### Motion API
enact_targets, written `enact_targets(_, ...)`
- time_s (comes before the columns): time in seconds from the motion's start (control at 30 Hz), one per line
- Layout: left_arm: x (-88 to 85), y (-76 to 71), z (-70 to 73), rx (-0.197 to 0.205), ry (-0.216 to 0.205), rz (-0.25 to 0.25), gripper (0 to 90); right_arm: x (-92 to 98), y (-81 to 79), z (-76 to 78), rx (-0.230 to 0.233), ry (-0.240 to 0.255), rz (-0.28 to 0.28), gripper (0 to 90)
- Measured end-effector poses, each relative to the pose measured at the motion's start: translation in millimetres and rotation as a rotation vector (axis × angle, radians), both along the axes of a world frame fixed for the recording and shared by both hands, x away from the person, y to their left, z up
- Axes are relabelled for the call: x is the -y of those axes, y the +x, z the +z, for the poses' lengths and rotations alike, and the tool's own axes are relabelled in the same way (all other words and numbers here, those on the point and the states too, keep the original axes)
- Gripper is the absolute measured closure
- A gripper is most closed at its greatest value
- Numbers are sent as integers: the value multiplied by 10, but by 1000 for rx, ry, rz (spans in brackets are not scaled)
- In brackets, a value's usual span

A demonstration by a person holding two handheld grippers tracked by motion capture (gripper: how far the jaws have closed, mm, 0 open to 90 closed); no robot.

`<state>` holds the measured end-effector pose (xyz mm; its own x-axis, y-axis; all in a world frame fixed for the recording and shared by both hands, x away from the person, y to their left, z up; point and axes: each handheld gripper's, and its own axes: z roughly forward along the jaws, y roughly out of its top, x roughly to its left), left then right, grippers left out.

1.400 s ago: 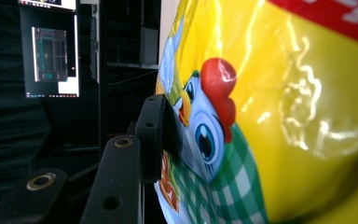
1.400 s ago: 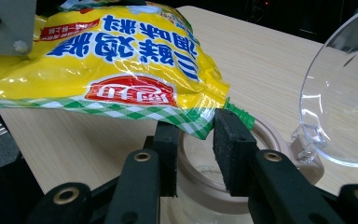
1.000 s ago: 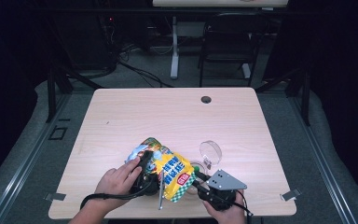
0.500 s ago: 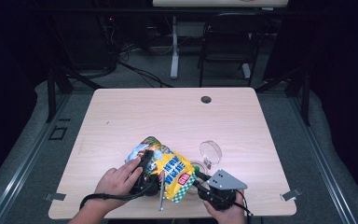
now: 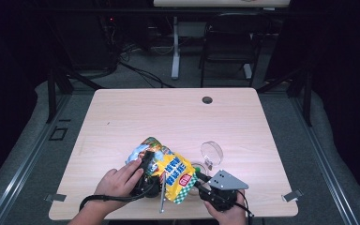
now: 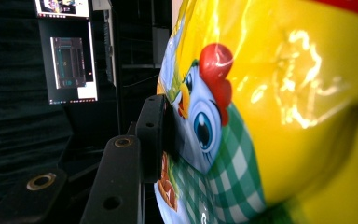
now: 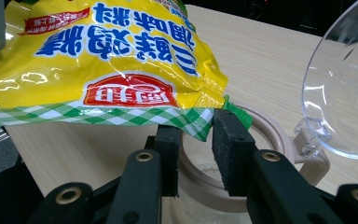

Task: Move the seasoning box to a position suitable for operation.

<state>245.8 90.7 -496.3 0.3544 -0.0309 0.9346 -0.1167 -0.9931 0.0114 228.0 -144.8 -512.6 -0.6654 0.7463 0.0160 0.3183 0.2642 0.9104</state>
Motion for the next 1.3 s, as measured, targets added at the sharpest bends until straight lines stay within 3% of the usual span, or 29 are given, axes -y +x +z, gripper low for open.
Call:
enact_targets(0.5,-9,-9,21,1,14,-2,631,-16,18,-13,-8,6,-7,719)
enact_targets(1.3,-2,-55,62,39,54,-13,633,-38,22,-27,-4,5,-14,718)
